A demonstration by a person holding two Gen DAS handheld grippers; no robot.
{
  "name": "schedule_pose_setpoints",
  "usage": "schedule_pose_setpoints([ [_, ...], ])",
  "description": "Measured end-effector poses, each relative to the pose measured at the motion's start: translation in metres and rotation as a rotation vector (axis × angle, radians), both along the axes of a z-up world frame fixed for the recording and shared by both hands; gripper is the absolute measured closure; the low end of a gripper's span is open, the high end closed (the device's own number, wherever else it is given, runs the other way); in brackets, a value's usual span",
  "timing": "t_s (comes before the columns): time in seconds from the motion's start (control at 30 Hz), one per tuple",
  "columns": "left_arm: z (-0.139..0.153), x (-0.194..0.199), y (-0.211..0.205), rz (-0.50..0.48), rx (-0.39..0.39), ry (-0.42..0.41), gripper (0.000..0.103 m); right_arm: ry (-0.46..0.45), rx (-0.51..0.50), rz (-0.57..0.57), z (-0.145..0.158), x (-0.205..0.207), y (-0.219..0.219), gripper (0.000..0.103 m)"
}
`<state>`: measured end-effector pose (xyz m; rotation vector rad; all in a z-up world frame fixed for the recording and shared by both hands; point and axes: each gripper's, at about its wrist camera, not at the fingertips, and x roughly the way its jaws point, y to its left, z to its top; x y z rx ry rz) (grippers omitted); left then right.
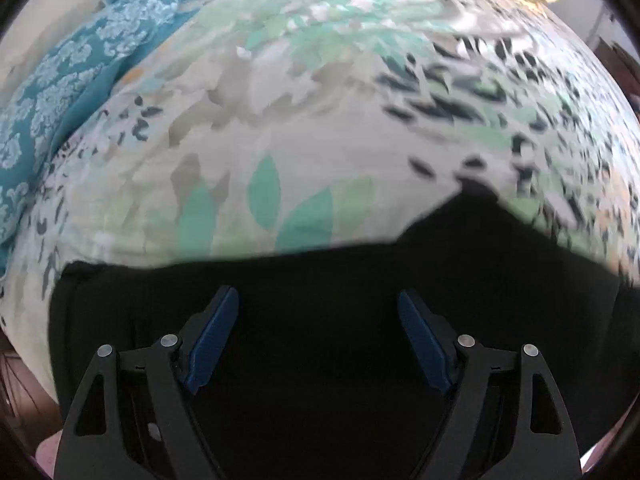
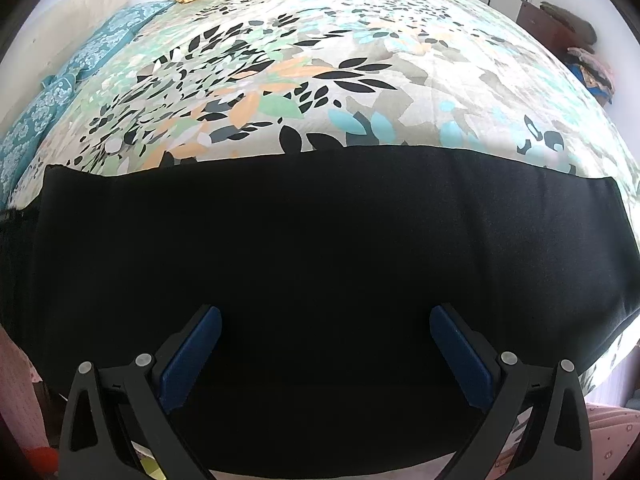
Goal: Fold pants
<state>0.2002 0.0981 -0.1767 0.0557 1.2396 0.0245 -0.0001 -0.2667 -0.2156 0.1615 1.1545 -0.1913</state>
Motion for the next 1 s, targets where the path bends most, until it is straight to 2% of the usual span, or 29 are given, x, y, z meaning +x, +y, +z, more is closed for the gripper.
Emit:
schedule_pose_setpoints([
  [0.1,0.024,0.002,-0.012,-0.056,-0.131,-0.025,0.019,-0.006,-0.001,0.004,0.000,-0.001,0.000,0.000],
  [0.13,0.028,0.004,-0.026,-0.101,-0.116,-0.030,0.018,-0.007,-0.004,0.004,-0.001,0.000,0.000,0.000],
  [0.2,0.025,0.009,-0.046,-0.158,-0.025,-0.045,0.018,-0.007,-0.010,0.004,-0.001,0.000,0.001,0.000],
  [0.23,0.015,0.015,-0.055,-0.176,0.045,-0.041,0.018,-0.007,-0.011,0.003,-0.001,0.001,0.001,0.000],
  [0.27,0.003,0.024,-0.057,-0.163,0.089,-0.023,0.018,-0.007,-0.013,0.002,-0.001,0.001,0.001,0.000],
  [0.3,-0.007,0.033,-0.053,-0.127,0.099,-0.007,0.018,-0.007,-0.015,0.002,-0.001,0.001,0.002,0.000],
  [0.37,-0.014,0.044,-0.039,-0.045,0.071,-0.005,0.010,-0.011,-0.018,0.003,-0.001,0.001,0.002,0.000],
  [0.4,-0.013,0.046,-0.030,0.012,0.074,-0.020,0.010,-0.013,-0.019,0.004,-0.001,0.000,0.003,0.000],
  [0.43,-0.016,0.050,-0.020,0.080,0.121,-0.015,0.014,-0.014,-0.019,0.006,-0.001,0.000,0.003,0.000],
  [0.47,-0.021,0.051,-0.013,0.114,0.136,0.013,0.014,-0.015,-0.018,0.008,-0.001,0.000,0.003,0.000],
  [0.53,-0.018,0.047,0.004,0.146,0.028,0.033,0.018,-0.016,-0.015,0.010,-0.001,0.000,0.002,0.000],
  [0.6,-0.004,0.035,0.017,0.151,-0.033,0.008,0.019,-0.016,-0.015,0.010,-0.002,0.000,0.003,0.000],
  [0.7,0.029,0.000,0.027,0.093,-0.084,-0.067,0.015,-0.016,-0.018,0.009,-0.002,0.001,0.003,0.000],
  [0.77,0.042,-0.026,0.028,0.050,-0.141,-0.085,0.011,-0.015,-0.018,0.008,-0.001,0.001,0.003,0.000],
  [0.9,0.045,-0.066,0.013,-0.029,-0.202,-0.104,0.008,-0.023,-0.024,0.000,-0.002,0.000,0.004,0.000],
  [1.0,0.029,-0.080,-0.006,-0.083,-0.183,-0.086,0.008,-0.035,-0.035,-0.007,-0.002,-0.001,0.005,0.000],
])
